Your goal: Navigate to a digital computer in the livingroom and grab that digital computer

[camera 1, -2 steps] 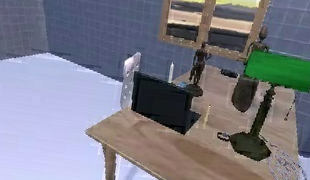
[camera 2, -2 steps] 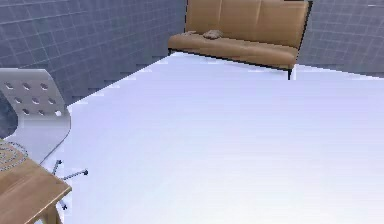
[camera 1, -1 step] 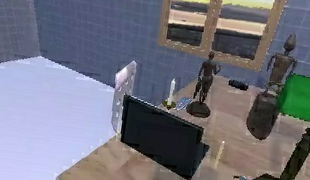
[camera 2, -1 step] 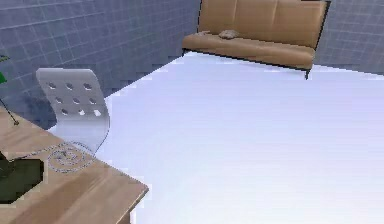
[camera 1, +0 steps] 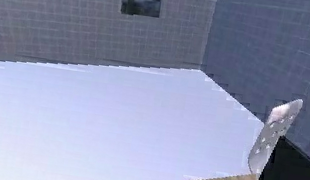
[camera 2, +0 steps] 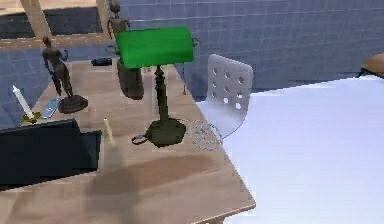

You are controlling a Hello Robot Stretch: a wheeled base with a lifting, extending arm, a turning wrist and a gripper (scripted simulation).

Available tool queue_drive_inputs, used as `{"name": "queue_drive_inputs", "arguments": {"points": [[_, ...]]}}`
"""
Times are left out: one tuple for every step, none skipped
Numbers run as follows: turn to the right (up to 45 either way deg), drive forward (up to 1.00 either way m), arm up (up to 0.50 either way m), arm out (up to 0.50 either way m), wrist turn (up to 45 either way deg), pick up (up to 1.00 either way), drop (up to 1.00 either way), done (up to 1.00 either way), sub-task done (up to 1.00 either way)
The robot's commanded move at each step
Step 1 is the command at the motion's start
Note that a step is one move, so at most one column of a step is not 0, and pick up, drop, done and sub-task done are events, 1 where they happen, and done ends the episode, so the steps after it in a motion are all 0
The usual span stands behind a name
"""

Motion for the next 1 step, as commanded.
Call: {"name": "queue_drive_inputs", "arguments": {"points": [[-36.0, 0.0, 0.0, 0.0, 0.0, 0.0, 0.0, 0.0, 0.0]]}}
